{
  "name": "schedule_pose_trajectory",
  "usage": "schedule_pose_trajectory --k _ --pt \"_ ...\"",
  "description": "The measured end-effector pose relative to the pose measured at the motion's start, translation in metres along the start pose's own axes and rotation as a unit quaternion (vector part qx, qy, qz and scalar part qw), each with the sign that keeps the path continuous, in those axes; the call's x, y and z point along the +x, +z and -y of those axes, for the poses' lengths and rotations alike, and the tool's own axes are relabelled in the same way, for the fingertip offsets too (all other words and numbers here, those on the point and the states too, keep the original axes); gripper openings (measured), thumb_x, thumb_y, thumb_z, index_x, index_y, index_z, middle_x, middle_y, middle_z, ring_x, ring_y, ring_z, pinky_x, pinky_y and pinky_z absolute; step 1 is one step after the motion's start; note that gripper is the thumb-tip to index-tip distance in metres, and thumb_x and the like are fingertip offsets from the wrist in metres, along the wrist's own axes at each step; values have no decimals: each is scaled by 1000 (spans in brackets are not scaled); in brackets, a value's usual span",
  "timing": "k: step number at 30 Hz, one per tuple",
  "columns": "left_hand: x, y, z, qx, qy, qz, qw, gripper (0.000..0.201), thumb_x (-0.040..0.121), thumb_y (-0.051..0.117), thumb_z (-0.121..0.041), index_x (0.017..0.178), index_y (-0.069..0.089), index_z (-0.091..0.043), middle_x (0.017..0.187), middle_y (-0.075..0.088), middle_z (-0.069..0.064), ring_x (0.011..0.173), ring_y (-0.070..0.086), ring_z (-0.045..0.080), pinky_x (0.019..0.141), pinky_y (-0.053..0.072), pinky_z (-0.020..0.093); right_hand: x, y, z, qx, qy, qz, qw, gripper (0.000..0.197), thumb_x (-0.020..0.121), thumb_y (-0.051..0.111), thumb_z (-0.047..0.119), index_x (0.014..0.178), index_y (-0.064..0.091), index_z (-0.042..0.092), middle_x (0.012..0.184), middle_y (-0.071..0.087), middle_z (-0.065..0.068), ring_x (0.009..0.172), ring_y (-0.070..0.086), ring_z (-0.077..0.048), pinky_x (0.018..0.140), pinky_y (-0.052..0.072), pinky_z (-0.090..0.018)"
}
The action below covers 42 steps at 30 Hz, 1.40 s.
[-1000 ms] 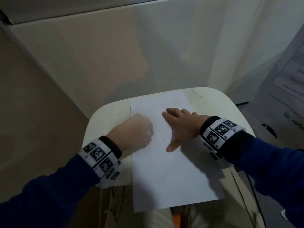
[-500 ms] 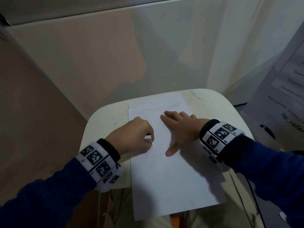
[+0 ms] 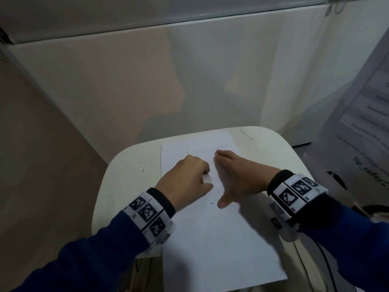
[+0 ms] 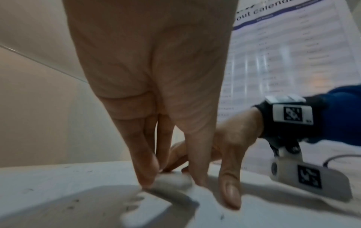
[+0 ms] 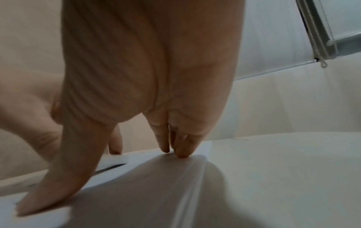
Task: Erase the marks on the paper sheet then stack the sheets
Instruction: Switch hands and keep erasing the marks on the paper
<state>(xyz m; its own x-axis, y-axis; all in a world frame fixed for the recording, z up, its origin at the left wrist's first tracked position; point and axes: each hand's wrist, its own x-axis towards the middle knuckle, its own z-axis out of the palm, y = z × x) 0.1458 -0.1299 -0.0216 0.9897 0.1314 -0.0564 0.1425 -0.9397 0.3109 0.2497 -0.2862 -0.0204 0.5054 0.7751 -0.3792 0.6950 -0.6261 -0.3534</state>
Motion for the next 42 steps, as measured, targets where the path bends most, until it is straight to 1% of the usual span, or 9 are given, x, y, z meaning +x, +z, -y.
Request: schedule_pose_trajectory --k 5,10,12,18,23,25,29,36,42 --pt "-3 -16 12 -31 4 38 999 37 74 69 -55 99 73 -28 94 69 -13 76 64 4 69 58 32 2 -1 -7 13 -30 -53 998 109 61 87 53 151 33 20 158 23 11 141 32 -12 114 28 -25" --pt "19 -19 41 4 -30 29 999 32 92 64 -23 124 67 -25 125 65 -4 104 64 13 91 53 31 3 1 4 29 -89 -70 993 79 63 85 57 133 57 34 129 53 14 115 53 -9 100 44 -27" --pt "25 -12 47 29 -33 61 997 44 90 67 -22 133 59 -24 134 54 -4 119 57 16 99 48 32 4 5 8 33 -111 -54 992 72 65 84 55 130 59 39 125 52 14 113 53 -9 100 44 -27" --pt "34 -12 48 74 -11 110 991 58 87 73 -31 139 49 -25 129 52 -2 121 52 21 92 43 30 12 8 13 24 -127 -69 989 50 76 80 44 122 68 31 117 57 8 99 60 -12 88 49 -25" --pt "35 -19 49 95 -8 145 985 68 76 78 -53 130 51 -22 116 44 -5 109 49 18 85 45 32 14 -1 13 -5 -128 -101 987 18 87 64 38 91 72 23 81 69 11 73 62 -6 73 51 -22" --pt "36 -20 51 105 -12 156 982 74 75 79 -54 134 51 -19 124 42 -3 114 46 18 91 49 36 16 -9 13 -3 -106 -120 987 16 87 62 33 86 73 21 74 68 11 68 59 -6 68 46 -19" --pt "39 -19 50 111 -19 160 981 78 73 82 -52 135 49 -17 140 37 0 127 43 21 98 48 40 30 -31 6 -23 -70 -158 985 19 83 67 32 98 75 23 81 71 7 73 58 -10 68 42 -21" --pt "48 -22 48 110 -60 200 972 119 75 81 -52 159 8 -10 166 5 0 150 16 21 117 32 44 75 -48 8 -40 -61 -157 985 15 87 70 25 97 73 13 88 71 -2 77 56 -15 71 40 -23" --pt "52 -22 47 124 -63 201 970 119 72 82 -54 158 12 -12 163 11 1 147 20 23 113 38 46 88 -57 16 -67 -52 -111 990 5 84 71 22 81 69 19 77 64 4 76 58 -16 70 45 -26"
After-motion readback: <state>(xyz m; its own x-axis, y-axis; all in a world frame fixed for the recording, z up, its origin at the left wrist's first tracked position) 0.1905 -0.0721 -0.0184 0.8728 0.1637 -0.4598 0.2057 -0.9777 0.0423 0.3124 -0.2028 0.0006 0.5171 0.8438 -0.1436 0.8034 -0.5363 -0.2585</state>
